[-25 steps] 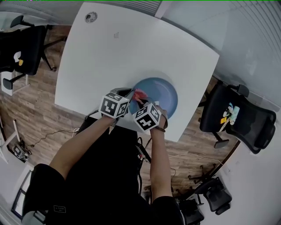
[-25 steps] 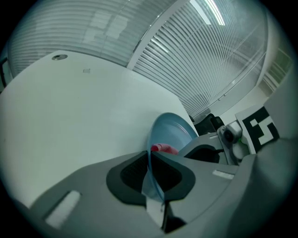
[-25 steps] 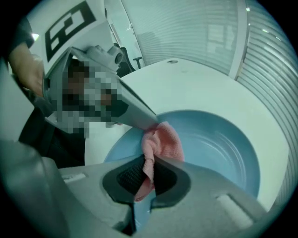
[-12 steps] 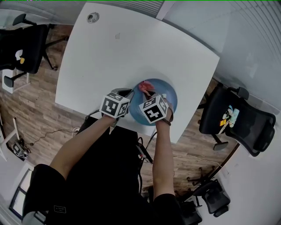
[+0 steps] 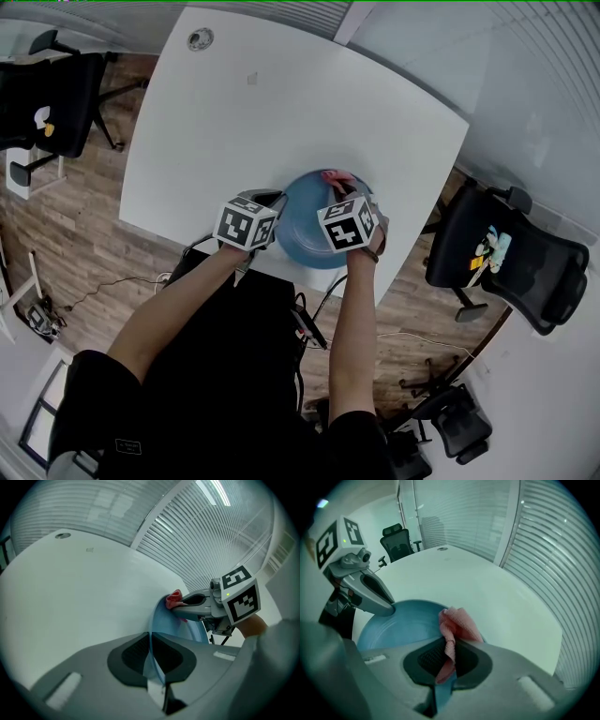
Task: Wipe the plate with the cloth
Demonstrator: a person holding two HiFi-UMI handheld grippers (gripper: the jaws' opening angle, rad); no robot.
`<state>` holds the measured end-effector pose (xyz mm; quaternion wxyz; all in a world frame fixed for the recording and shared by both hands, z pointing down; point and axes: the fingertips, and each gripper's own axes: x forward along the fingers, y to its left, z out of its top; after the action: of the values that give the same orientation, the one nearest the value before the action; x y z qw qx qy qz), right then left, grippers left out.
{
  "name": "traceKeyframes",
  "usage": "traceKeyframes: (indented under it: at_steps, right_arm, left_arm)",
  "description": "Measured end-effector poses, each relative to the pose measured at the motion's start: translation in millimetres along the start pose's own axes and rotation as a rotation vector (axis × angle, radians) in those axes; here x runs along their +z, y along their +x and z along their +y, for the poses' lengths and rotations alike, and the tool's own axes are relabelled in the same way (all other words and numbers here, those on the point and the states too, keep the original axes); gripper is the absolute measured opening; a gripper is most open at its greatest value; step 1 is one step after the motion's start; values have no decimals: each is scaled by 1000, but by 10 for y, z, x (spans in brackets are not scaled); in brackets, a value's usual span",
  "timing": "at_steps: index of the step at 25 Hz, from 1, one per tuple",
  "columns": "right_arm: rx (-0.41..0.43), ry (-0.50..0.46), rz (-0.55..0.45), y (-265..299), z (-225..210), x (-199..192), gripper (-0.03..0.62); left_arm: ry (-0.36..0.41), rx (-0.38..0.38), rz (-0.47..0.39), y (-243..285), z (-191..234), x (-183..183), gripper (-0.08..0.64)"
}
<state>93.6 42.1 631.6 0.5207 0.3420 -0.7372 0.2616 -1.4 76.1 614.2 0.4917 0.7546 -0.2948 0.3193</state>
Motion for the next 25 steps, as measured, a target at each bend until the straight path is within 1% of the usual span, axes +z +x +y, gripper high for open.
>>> traceKeyframes:
  at_steps: [3, 5, 10, 13, 18, 25]
  right_arm:
    - [6, 43, -17, -27, -28, -37, 20]
    - [4, 56, -21, -39, -12, -62, 20]
    - [14, 37, -15, -69, 147, -161, 20]
    - [48, 23, -9, -108, 367, -254, 21]
    - [117, -18, 14, -139, 860, -441, 20]
    - [206, -33, 51, -191, 1388, -633, 20]
  left_arm:
    - [-21, 4, -8, 0, 6, 7, 21]
    - [-28, 7, -10, -2, 14, 11, 20]
    - [-34, 10, -14, 4, 16, 22, 18]
    - [-38, 10, -16, 6, 8, 19, 20]
    - [-38, 8, -17, 13, 19, 13, 18]
    - [-30, 6, -13, 4, 14, 12, 20]
